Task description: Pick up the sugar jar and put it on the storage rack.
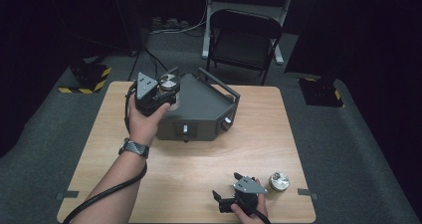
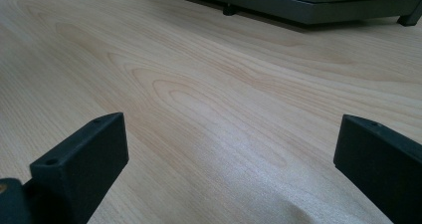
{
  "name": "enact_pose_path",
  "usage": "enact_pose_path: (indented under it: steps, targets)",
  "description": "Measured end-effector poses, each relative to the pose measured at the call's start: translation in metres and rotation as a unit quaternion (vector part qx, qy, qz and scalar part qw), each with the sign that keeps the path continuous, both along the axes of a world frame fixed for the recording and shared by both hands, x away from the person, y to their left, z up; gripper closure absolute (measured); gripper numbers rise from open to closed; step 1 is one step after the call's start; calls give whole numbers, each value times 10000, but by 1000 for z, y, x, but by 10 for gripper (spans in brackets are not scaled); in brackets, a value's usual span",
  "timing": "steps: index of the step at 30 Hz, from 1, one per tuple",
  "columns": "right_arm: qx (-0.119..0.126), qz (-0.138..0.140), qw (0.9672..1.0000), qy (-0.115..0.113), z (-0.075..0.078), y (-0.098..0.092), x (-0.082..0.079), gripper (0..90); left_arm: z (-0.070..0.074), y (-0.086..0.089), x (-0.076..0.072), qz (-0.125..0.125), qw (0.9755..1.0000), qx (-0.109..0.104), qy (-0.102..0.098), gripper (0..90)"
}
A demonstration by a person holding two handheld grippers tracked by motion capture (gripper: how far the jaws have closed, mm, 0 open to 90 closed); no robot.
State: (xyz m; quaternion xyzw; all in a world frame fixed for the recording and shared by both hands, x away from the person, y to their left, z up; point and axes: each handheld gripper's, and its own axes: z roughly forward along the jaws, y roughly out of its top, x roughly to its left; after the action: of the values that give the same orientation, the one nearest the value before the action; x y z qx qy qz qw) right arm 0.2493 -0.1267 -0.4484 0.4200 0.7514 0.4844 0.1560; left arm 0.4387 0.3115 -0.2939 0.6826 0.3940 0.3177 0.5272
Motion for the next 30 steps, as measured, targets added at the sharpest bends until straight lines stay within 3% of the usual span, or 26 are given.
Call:
enact_pose_path:
  steps: [11,17,30]
  targets:
    - [71,27,10000,15,-1,-3,1,8,-18,-10,18,222,9996,0,158,350]
    - [75,47,10000,-1,-1,-3,1,8,-30,-17,30,336,9990,128,278,350]
    - [130,89,9999,57,-2,-5,4,8,-39,-19,40,349,9986,146,359,350]
